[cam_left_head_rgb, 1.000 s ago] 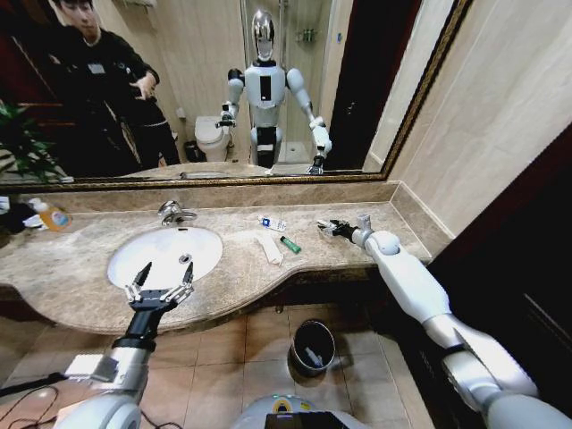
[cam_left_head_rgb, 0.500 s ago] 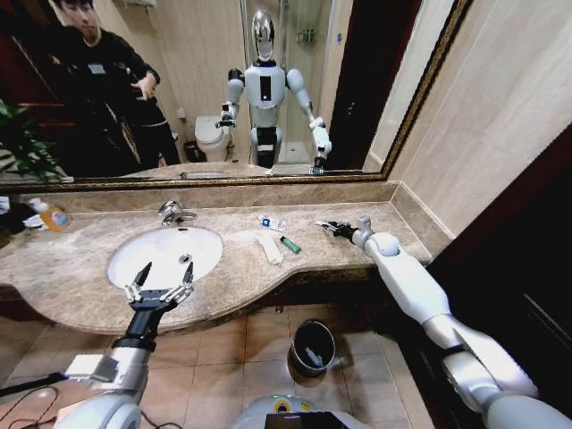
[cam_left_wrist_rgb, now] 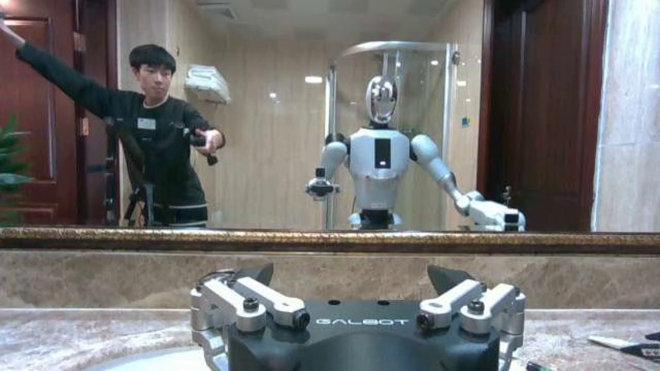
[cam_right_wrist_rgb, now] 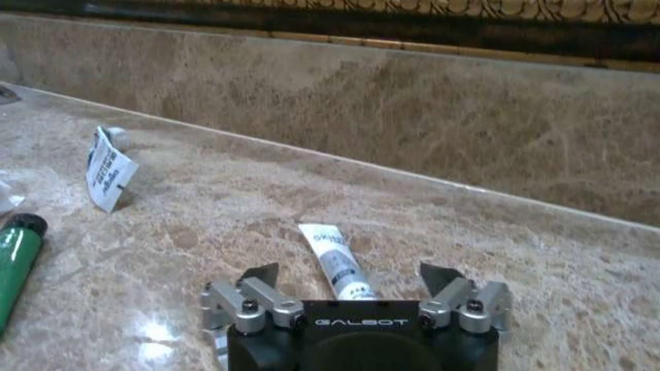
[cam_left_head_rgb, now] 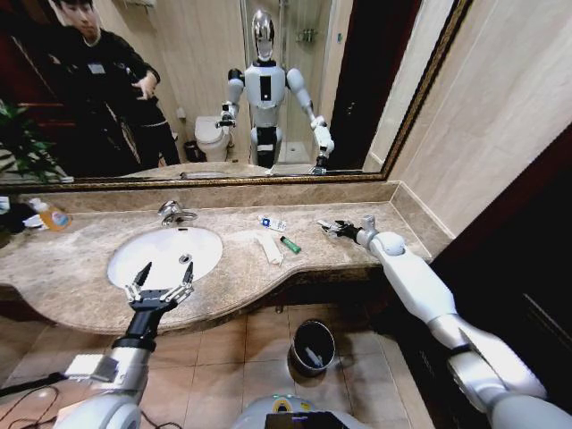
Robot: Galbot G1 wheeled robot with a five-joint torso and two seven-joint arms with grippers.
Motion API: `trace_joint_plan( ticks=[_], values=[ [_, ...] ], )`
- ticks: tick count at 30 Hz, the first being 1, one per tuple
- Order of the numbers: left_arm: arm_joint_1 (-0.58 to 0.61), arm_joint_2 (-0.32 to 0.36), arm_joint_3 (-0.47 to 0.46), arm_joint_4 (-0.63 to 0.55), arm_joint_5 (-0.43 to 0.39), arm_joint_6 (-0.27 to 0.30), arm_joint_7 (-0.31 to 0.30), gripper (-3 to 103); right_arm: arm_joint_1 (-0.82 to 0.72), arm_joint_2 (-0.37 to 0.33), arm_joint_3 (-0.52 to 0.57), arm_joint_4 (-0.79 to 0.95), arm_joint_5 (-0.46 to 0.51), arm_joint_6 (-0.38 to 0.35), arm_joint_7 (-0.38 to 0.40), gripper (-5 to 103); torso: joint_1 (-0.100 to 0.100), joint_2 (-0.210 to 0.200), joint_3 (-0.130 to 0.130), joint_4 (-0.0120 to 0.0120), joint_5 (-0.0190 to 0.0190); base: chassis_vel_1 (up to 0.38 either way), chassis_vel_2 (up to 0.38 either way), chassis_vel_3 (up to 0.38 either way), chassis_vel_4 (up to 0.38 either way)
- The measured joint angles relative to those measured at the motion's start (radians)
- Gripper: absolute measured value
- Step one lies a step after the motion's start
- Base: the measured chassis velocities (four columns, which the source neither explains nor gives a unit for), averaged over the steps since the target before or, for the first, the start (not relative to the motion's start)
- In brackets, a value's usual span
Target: Pick up the trash from the sink and place it in the trash bin.
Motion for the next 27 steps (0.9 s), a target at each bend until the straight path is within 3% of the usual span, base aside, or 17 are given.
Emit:
trace_joint_plan(
  ticks=[1, 4, 7, 8, 10, 15, 21, 27],
  values=[
    [0.0, 0.0, 0.0, 0.0, 0.0, 0.0, 0.0, 100, -0.004, 0.0, 0.001, -0.005, 0.0, 0.004, 0.001, 96, 0.0, 0.0, 0.0, 0.0, 0.0001, 0.0, 0.0, 0.0, 0.0],
    [0.0, 0.0, 0.0, 0.0, 0.0, 0.0, 0.0, 100, -0.006, 0.0, 0.004, -0.01, 0.0, 0.005, 0.001, 92, 0.0, 0.0, 0.0, 0.0, 0.0001, 0.0, 0.0, 0.0, 0.0],
    [0.0, 0.0, 0.0, 0.0, 0.0, 0.0, 0.0, 100, -0.01, 0.001, 0.008, -0.013, 0.0, 0.005, 0.002, 79, 0.0, 0.0, 0.0, 0.0, 0.0001, 0.0, 0.0, 0.0, 0.0],
    [0.0, 0.0, 0.0, 0.0, 0.0, 0.0, 0.0, 100, -0.01, 0.001, 0.008, -0.013, 0.0, 0.005, 0.002, 79, 0.0, 0.0, 0.0, 0.0, 0.0001, 0.0, 0.0, 0.0, 0.0],
    [0.0, 0.0, 0.0, 0.0, 0.0, 0.0, 0.0, 100, -0.011, 0.003, 0.01, -0.015, 0.002, 0.007, 0.004, 68, 0.0, 0.0, 0.0, 0.0, -0.0001, 0.0, 0.0, 0.0, 0.0],
    [0.0, 0.0, 0.0, 0.0, 0.0, 0.0, 0.0, 100, -0.012, 0.004, 0.01, -0.016, 0.003, 0.007, 0.008, 57, 0.0, 0.0, 0.0, 0.0001, 0.0, 0.0, 0.0, 0.0, 0.0],
    [0.0, 0.0, 0.0, 0.0, 0.0, 0.0, 0.0, 100, -0.02, 0.007, 0.009, -0.007, 0.007, 0.008, 0.013, 30, 0.0, 0.0, 0.0, 0.0001, 0.0, 0.0, 0.0, 0.0, 0.0],
    [0.0, 0.0, 0.0, 0.0, 0.0, 0.0, 0.0, 100, -0.034, 0.002, 0.016, 0.012, 0.012, 0.004, 0.006, 17, 0.0, 0.0, 0.0, 0.0, 0.0001, 0.0, 0.0, 0.0, 0.0]
  ],
)
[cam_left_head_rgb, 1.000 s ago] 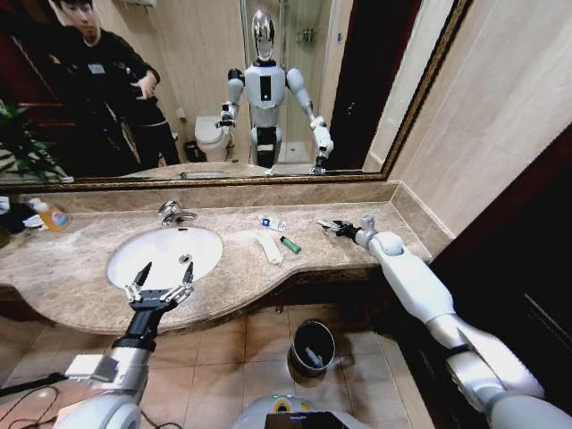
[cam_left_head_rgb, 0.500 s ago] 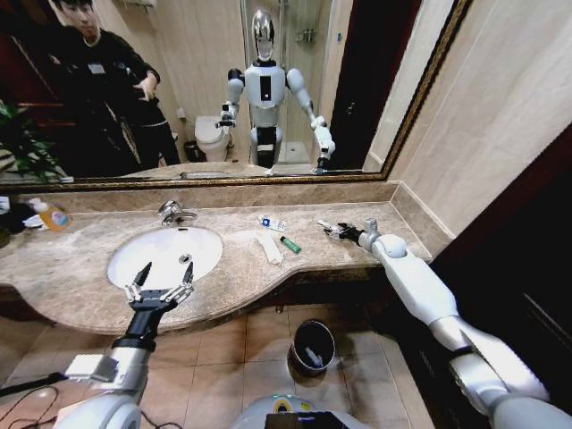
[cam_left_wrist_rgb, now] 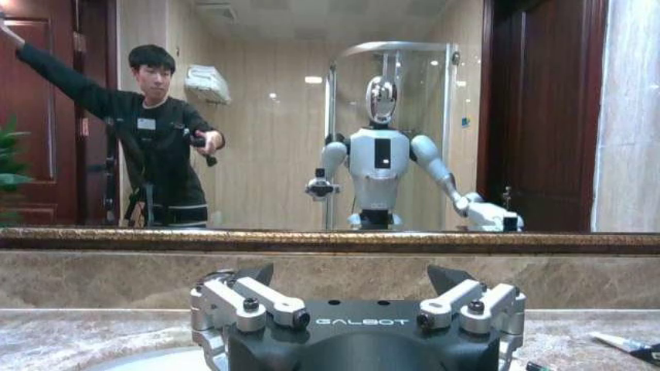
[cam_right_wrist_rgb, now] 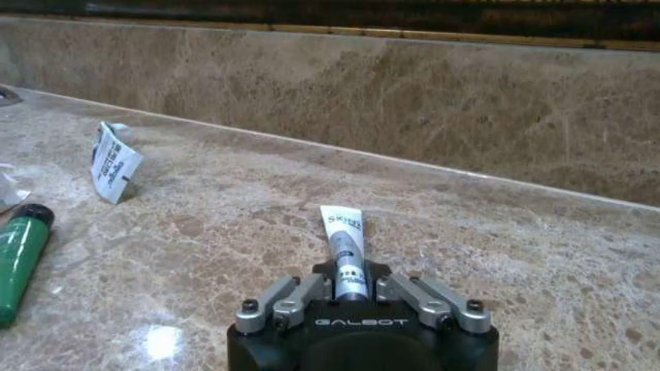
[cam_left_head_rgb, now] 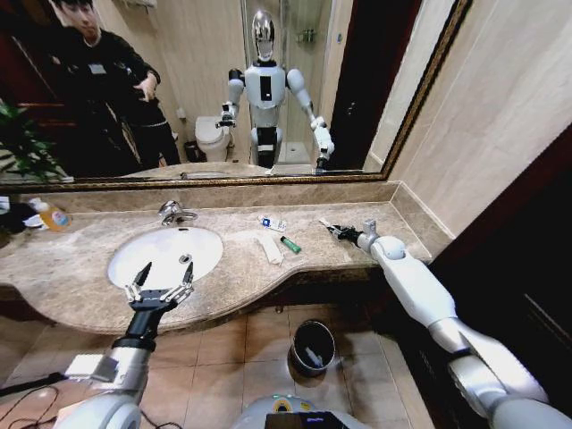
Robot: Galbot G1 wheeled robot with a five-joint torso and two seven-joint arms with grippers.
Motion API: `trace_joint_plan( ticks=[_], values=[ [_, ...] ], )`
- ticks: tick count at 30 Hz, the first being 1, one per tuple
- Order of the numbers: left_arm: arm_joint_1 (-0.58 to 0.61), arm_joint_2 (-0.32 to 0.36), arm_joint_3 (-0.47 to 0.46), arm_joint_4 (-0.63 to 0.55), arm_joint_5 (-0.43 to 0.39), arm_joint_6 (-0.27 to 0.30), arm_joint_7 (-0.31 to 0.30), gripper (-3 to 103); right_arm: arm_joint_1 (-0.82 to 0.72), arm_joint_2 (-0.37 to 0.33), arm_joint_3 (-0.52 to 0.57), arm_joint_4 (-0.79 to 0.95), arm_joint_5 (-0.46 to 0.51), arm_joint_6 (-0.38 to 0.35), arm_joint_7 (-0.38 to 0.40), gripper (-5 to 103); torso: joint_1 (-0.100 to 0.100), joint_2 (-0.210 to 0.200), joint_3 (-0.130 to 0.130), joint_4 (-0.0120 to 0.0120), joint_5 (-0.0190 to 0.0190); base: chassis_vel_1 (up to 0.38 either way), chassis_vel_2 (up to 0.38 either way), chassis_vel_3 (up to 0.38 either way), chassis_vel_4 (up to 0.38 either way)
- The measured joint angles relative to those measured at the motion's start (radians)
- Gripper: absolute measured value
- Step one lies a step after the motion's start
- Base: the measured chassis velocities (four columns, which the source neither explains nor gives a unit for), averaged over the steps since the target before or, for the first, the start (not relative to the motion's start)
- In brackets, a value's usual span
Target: Pick up the trash from the sink and place it in the trash bin.
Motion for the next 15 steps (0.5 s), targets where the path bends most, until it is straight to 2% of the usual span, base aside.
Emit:
trace_joint_plan(
  ticks=[10, 13, 15],
  values=[
    [0.0, 0.0, 0.0, 0.0, 0.0, 0.0, 0.0, 100, -0.037, -0.026, 0.007, 0.084, 0.034, 0.002, 0.038, 17, 0.0, 0.0, 0.0, 0.0, 0.0, 0.0, 0.0, 0.0, 0.0],
    [0.0, 0.0, 0.0, 0.0, 0.0, 0.0, 0.0, 100, -0.069, -0.046, 0.018, 0.144, 0.044, 0.006, 0.06, 17, 0.0, 0.0, 0.0, 0.0001, 0.0001, 0.0, 0.0, 0.0, 0.0],
    [0.0, 0.0, 0.0, 0.0, 0.0, 0.0, 0.0, 100, -0.112, -0.075, 0.035, 0.225, 0.072, 0.005, 0.1, 17, 0.0, 0.0, 0.0, 0.0, 0.0002, 0.0, 0.0, 0.0, 0.0]
  ],
)
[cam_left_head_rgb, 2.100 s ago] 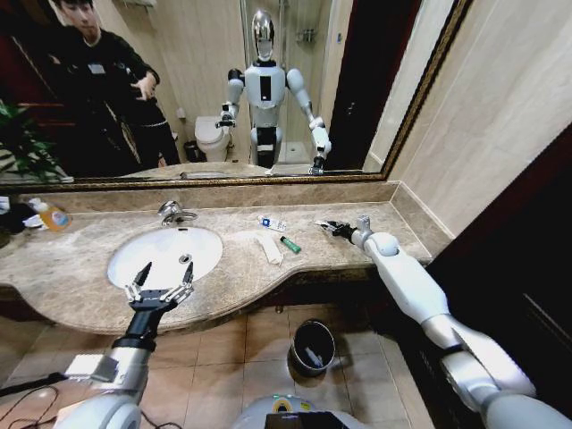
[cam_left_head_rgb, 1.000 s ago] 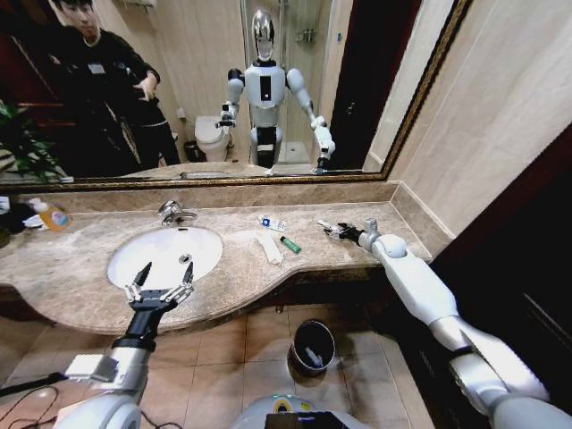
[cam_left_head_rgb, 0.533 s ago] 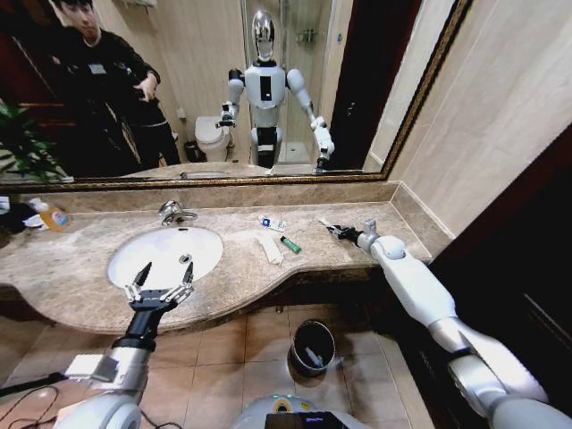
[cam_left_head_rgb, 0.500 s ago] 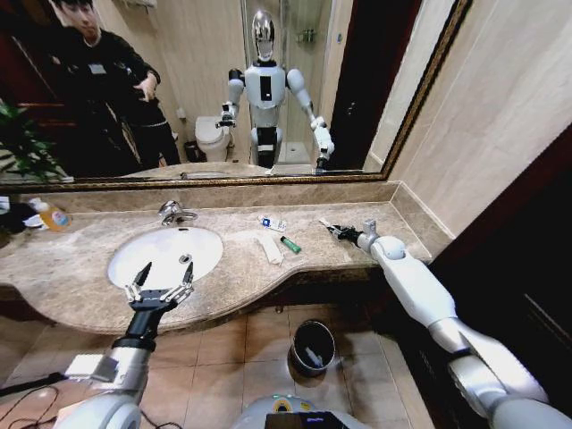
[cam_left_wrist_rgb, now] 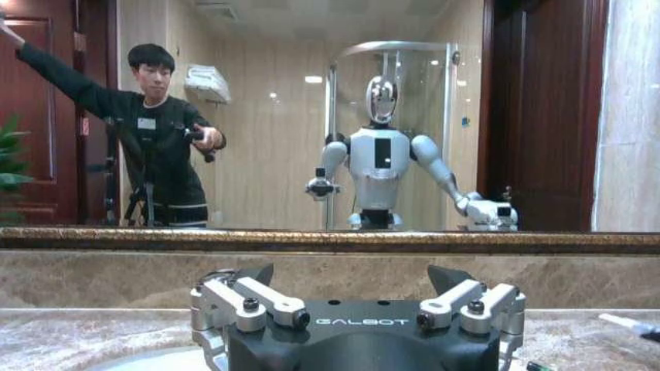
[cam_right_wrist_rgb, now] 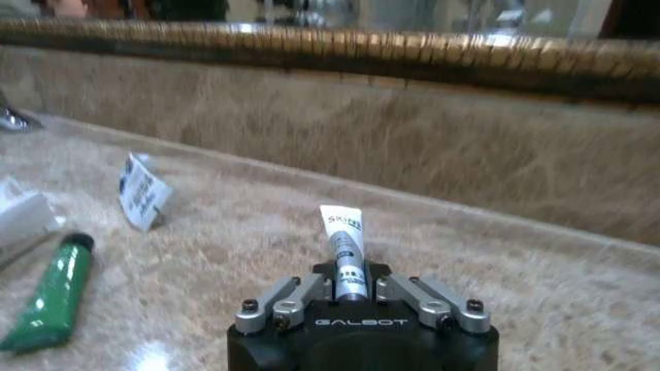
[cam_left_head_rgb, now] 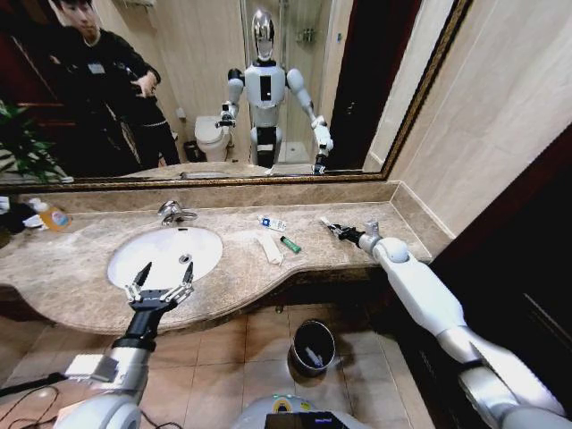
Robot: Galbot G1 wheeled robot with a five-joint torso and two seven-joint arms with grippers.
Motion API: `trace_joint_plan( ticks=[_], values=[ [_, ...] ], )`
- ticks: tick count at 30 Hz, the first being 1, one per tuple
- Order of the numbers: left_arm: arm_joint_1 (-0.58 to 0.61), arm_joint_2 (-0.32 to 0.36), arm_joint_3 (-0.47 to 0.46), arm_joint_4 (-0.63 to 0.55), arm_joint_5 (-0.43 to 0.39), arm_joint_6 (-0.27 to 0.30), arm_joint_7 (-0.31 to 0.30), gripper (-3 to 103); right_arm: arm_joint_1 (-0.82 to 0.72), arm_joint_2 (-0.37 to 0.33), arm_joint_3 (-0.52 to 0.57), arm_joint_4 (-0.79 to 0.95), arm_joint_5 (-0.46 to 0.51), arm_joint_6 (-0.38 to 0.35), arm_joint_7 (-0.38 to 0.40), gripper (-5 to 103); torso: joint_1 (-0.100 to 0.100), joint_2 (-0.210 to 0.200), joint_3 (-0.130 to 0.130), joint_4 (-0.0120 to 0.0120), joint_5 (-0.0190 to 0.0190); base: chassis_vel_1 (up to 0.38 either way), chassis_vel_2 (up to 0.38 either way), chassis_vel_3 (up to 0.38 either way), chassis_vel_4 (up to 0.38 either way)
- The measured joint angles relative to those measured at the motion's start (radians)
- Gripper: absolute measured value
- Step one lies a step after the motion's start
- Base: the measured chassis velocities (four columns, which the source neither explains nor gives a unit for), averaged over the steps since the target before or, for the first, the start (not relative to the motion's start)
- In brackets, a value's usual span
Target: Pick up the trash from the sink and place it in the trash bin.
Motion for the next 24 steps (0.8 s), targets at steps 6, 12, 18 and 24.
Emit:
trace_joint_plan(
  ticks=[6, 12, 18, 24],
  values=[
    [0.0, 0.0, 0.0, 0.0, 0.0, 0.0, 0.0, 100, -0.139, -0.123, 0.047, 0.217, 0.084, 0.024, 0.08, 17, 0.0, 0.0, 0.0, 0.0, -0.0002, 0.0, 0.0, 0.0, 0.0],
    [0.0, 0.0, 0.0, 0.0, 0.0, 0.0, 0.0, 100, -0.256, -0.205, 0.1, 0.348, 0.15, 0.054, 0.143, 17, 0.0, 0.0, 0.0, -0.0005, -0.0001, 0.0, 0.0, 0.0, 0.0],
    [0.0, 0.0, 0.0, 0.0, 0.0, 0.0, 0.0, 100, -0.452, -0.237, 0.269, 0.545, 0.228, 0.052, 0.206, 17, 0.0, 0.0, 0.0, -0.0001, -0.0005, 0.0, 0.0, 0.0, 0.0],
    [0.0, 0.0, 0.0, 0.0, 0.0, 0.0, 0.0, 100, -0.611, -0.217, 0.369, 0.65, 0.239, 0.057, 0.224, 17, 0.0, 0.0, 0.0, -0.0001, -0.0003, 0.0, 0.0, 0.0, 0.0]
  ],
)
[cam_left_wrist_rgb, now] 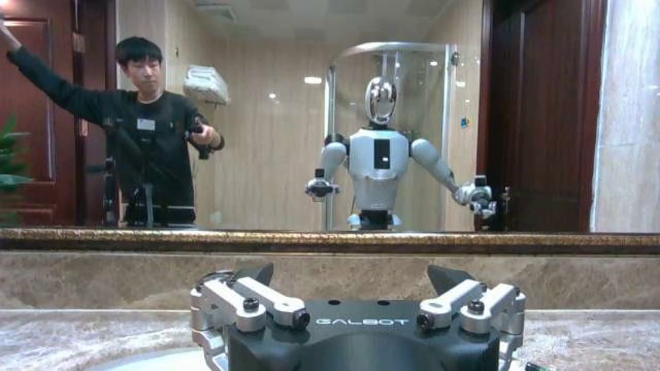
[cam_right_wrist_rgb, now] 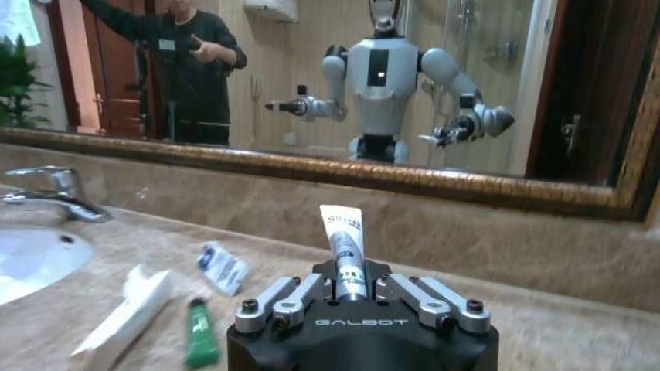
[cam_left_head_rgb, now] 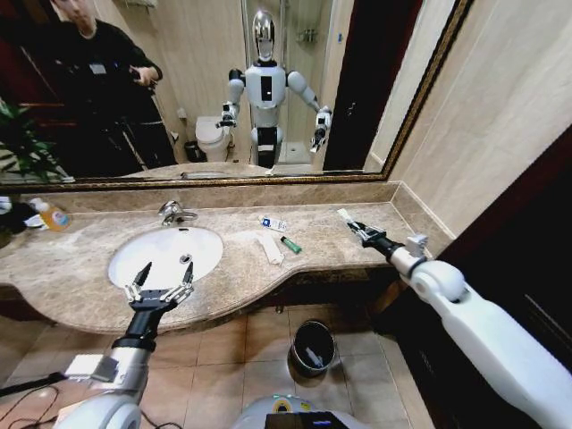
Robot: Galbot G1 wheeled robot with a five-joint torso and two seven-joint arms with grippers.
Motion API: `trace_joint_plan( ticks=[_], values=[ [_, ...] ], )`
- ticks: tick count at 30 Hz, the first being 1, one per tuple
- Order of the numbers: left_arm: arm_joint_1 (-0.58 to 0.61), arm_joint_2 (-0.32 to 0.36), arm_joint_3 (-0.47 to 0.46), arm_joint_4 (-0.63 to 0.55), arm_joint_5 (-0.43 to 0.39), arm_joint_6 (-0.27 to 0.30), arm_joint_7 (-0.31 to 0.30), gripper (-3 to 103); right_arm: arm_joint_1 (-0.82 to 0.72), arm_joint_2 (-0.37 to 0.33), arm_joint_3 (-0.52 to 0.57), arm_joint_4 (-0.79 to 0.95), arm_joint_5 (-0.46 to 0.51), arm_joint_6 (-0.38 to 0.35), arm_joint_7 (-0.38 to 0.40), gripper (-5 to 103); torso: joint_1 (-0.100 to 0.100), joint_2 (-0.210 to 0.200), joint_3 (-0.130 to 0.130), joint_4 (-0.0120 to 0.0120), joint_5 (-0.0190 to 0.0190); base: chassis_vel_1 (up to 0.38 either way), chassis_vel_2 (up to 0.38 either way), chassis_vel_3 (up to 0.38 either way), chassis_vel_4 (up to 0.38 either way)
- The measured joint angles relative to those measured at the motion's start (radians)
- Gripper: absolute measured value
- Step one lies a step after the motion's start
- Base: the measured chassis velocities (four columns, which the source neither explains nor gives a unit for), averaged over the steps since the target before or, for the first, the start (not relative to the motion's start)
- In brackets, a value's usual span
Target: Pick up the trash from the sink and place it in the trash bin.
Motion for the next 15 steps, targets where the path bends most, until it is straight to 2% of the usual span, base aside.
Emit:
trace_joint_plan(
  ticks=[3, 5, 9, 13, 15],
  values=[
    [0.0, 0.0, 0.0, 0.0, 0.0, 0.0, 0.0, 100, -0.079, 0.031, 0.023, 0.03, -0.026, 0.022, 0.001, 17, 0.0, 0.0, 0.0, -0.0001, 0.0002, 0.0, 0.0, 0.0, 0.0],
    [0.0, 0.0, 0.0, 0.0, 0.0, 0.0, 0.0, 100, -0.136, 0.085, 0.028, 0.046, -0.084, 0.046, 0.008, 17, 0.0, 0.0, 0.0, -0.0001, 0.0003, 0.0, 0.0, 0.0, 0.0],
    [0.0, 0.0, 0.0, 0.0, 0.0, 0.0, 0.0, 100, -0.168, 0.134, 0.029, 0.063, -0.117, 0.06, 0.024, 16, 0.0, 0.0, 0.0, 0.0001, 0.0, 0.0, 0.0, 0.0, 0.0],
    [0.0, 0.0, 0.0, 0.0, 0.0, 0.0, 0.0, 100, -0.253, 0.242, 0.028, 0.104, -0.19, 0.11, 0.032, 16, 0.0, 0.0, 0.0, 0.0001, 0.0, 0.0, 0.0, 0.0, 0.0],
    [0.0, 0.0, 0.0, 0.0, 0.0, 0.0, 0.0, 100, -0.264, 0.253, 0.029, 0.108, -0.201, 0.119, 0.032, 16, 0.0, 0.0, 0.0, 0.0001, 0.0001, 0.0, 0.0, 0.0, 0.0]
  ],
)
